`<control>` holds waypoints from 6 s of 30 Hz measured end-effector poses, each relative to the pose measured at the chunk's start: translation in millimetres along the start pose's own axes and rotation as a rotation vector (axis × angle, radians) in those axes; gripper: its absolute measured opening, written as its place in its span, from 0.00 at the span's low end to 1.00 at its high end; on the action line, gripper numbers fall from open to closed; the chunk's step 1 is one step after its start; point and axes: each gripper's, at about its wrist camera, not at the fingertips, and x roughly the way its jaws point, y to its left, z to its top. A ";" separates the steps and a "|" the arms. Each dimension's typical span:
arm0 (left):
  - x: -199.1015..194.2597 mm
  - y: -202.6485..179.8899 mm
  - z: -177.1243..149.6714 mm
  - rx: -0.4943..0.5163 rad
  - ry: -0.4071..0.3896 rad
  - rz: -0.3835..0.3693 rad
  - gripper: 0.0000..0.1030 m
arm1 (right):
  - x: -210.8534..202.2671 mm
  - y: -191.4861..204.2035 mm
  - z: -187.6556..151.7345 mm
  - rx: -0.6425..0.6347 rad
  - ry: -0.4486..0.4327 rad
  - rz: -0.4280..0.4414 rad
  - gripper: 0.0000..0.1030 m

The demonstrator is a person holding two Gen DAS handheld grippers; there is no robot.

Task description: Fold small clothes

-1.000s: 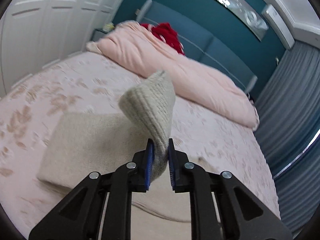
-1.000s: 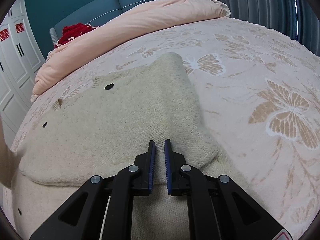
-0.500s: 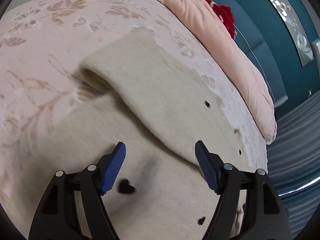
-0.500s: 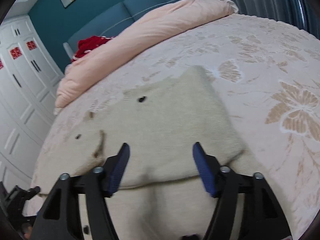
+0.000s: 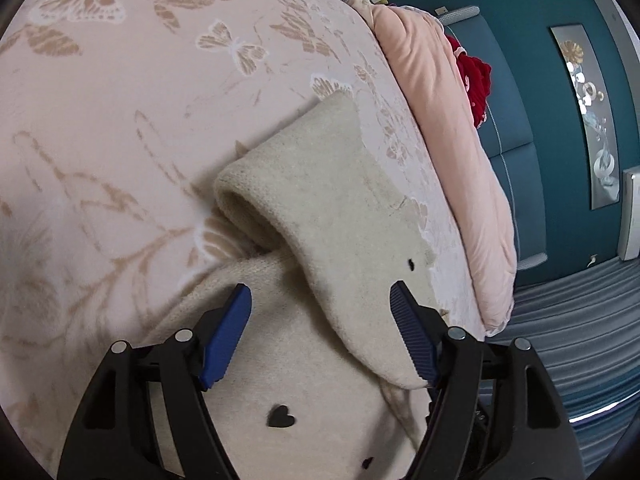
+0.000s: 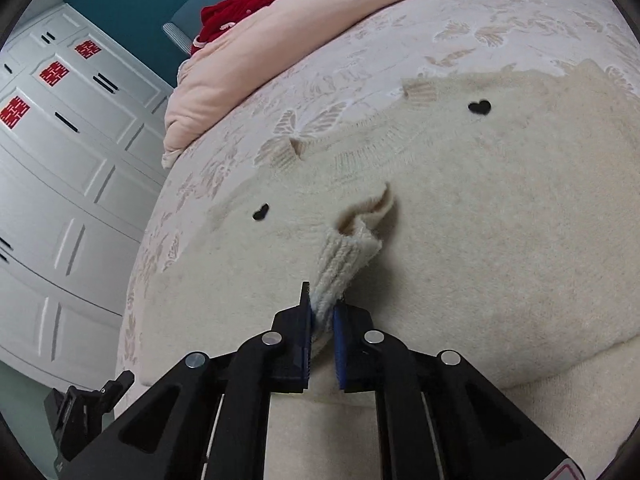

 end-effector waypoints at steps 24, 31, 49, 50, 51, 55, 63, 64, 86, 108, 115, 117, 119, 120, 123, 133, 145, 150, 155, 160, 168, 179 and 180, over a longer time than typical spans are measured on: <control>38.7 -19.1 -21.3 -0.057 0.045 0.072 0.33 | -83.9 -155.3 20.6 0.119 -0.117 -0.187 0.07; 64.9 -20.2 -16.5 -0.144 0.039 0.073 0.16 | -97.7 -113.2 41.2 0.063 -0.130 -0.135 0.08; 50.8 -10.1 -1.2 0.188 -0.135 0.204 0.08 | -81.7 -155.1 7.8 0.115 -0.068 -0.103 0.07; 51.1 -11.2 -3.9 0.220 -0.146 0.207 0.08 | -87.0 -153.9 8.5 0.132 -0.071 -0.108 0.11; 51.9 -13.7 -7.5 0.263 -0.159 0.214 0.08 | -94.6 -149.8 8.8 0.140 -0.091 -0.129 0.14; 53.3 -15.9 -22.4 0.379 -0.214 0.215 0.09 | -95.8 -136.1 21.4 0.114 -0.113 -0.158 0.55; 53.0 -10.5 -22.5 0.364 -0.241 0.171 0.09 | -96.5 -105.0 37.3 0.001 -0.174 -0.141 0.07; 53.1 -9.7 -23.2 0.366 -0.245 0.167 0.09 | -99.6 -112.0 34.7 0.016 -0.184 -0.164 0.07; 56.6 -8.5 -28.5 0.393 -0.271 0.156 0.10 | 71.0 80.5 9.7 -0.426 0.082 -0.244 0.15; 46.5 -34.6 -34.5 0.527 -0.147 0.274 0.26 | -148.4 -81.8 -7.8 -0.124 -0.091 -0.269 0.25; -76.0 5.6 -73.8 0.595 -0.036 0.334 0.91 | -265.8 -158.0 -128.6 -0.022 -0.035 -0.399 0.56; -105.5 32.8 -81.8 0.555 0.020 0.360 0.91 | -286.1 -177.4 -168.3 0.028 0.006 -0.398 0.57; -125.9 59.3 -93.1 0.492 0.095 0.354 0.91 | -298.6 -191.3 -201.3 0.089 0.040 -0.369 0.58; -133.0 71.7 -99.0 0.452 0.125 0.341 0.91 | -302.4 -195.3 -213.6 0.114 0.046 -0.352 0.59; -149.9 86.9 -118.5 0.413 0.110 0.306 0.92 | -303.9 -199.1 -234.7 0.192 0.043 -0.252 0.64; -125.7 65.5 -142.7 0.363 0.139 0.233 0.95 | -257.9 -164.3 -219.1 0.262 0.023 -0.055 0.68; -140.6 56.0 -124.1 0.273 0.236 0.226 0.08 | -282.0 -137.8 -198.0 0.229 -0.003 -0.043 0.10; -183.4 39.8 -129.0 0.354 0.260 0.166 0.07 | -322.8 -110.7 -194.0 0.024 0.038 -0.077 0.07; -236.9 44.6 -141.7 0.443 0.285 0.172 0.00 | -359.7 -115.1 -208.9 -0.136 0.166 -0.146 0.04; -280.2 87.5 -164.2 0.458 0.326 0.223 0.00 | -382.7 -131.7 -251.9 -0.212 0.270 -0.174 0.00; -244.2 114.0 -172.5 0.246 0.298 0.132 0.61 | -362.3 -156.7 -273.2 -0.066 0.194 -0.167 0.56; -143.9 99.3 -167.6 0.214 0.286 0.215 0.76 | -287.0 -183.8 -247.5 0.246 0.097 -0.172 0.69; -145.4 97.1 -166.9 0.214 0.280 0.208 0.64 | -286.0 -181.3 -246.9 0.243 0.082 -0.173 0.66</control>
